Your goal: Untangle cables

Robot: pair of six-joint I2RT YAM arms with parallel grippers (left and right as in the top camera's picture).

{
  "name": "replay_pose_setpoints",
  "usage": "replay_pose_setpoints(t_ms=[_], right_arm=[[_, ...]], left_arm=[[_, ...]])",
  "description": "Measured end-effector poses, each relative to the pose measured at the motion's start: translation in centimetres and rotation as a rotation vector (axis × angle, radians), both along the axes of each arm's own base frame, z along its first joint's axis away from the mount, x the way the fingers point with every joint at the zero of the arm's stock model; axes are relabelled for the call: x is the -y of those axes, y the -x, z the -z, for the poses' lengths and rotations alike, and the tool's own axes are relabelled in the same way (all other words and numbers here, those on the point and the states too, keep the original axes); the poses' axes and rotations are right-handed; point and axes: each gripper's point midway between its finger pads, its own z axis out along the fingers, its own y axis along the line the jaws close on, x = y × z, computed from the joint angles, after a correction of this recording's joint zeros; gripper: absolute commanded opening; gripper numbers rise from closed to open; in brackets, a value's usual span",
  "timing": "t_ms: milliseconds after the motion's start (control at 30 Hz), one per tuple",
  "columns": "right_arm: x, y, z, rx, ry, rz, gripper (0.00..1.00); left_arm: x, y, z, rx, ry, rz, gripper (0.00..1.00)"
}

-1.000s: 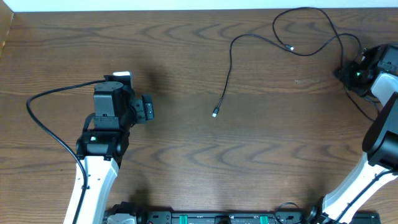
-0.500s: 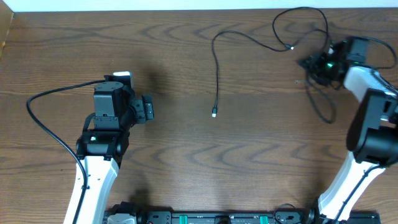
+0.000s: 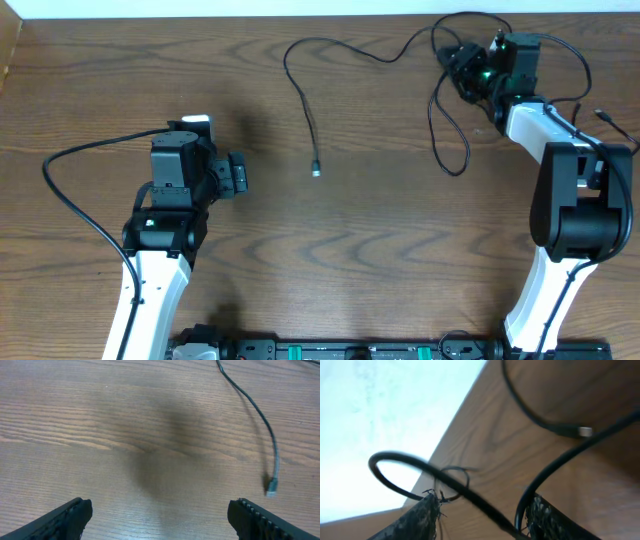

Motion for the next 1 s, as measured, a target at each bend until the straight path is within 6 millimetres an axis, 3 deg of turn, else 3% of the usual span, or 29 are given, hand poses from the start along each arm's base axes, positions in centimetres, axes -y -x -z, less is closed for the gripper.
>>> replay_pose_setpoints(t_ms=[300, 500, 667, 1000], right_arm=[[3.1, 2.9, 3.6, -0.155, 0.06, -0.032, 0.55], [4.2, 3.9, 3.2, -0.093, 0.08, -0.166, 0.61], [2.5, 5.8, 3.8, -0.086, 0.107, -0.312, 0.63], [-4.6, 7.8, 4.5, -0.007, 0.23, -0.583, 0.66]], left_arm=[[0.0, 0.0, 0.0, 0.0, 0.0, 0.0, 0.92], [0.0, 0.0, 0.0, 0.0, 0.0, 0.0, 0.92], [0.0, 0.0, 0.0, 0.0, 0.0, 0.0, 0.92], [0.0, 0.0, 0.0, 0.0, 0.0, 0.0, 0.92]])
